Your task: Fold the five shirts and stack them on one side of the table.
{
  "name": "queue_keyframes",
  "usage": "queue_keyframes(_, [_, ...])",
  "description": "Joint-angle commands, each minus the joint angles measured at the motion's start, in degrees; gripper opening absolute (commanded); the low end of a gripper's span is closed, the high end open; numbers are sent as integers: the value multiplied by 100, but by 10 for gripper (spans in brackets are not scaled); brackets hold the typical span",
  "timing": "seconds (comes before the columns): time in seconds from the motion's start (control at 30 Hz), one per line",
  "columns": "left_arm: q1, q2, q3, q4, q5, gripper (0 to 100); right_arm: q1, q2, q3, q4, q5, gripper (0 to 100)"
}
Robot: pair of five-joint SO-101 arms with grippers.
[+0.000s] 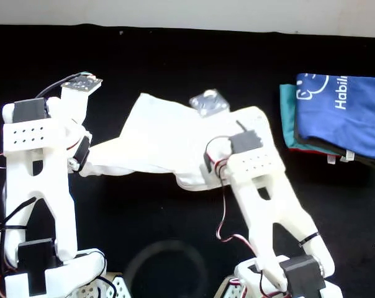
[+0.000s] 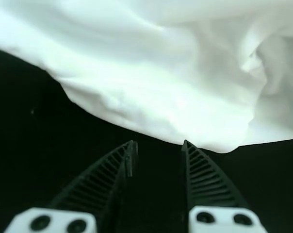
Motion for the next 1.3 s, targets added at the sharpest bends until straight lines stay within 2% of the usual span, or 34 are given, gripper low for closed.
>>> queue_keyframes(0.0, [-48,-233,-84,-62,-35,9,-127,-215,541,-426,44,149])
queue_keyframes(0.27, [-48,-233,-84,-18,-35,9,-57,-207,1297,-1499,44,252])
queue_keyframes(0.4, [-48,-233,-84,-9,-35,9,-48,101,1393,-1938,44,264])
queue_keyframes(0.8, [-57,-233,-84,-9,-35,9,453,2677,-690,-2114,26,263])
queue_keyframes(0.87, [-57,-233,-84,-9,-35,9,532,2809,-822,-1947,26,234])
queue_keyframes(0.97, [-57,-233,-84,-9,-35,9,629,2738,-1042,-1543,35,37])
queue_keyframes(1.0, [-57,-233,-84,-9,-26,9,673,2668,-1121,-1429,35,0])
queue_keyframes(1.07, [-40,-233,-84,-9,-18,9,813,2431,-1253,-1156,35,33])
queue_keyframes(1.27, [-22,-242,-84,-9,-9,9,1095,1130,-1596,-374,35,6])
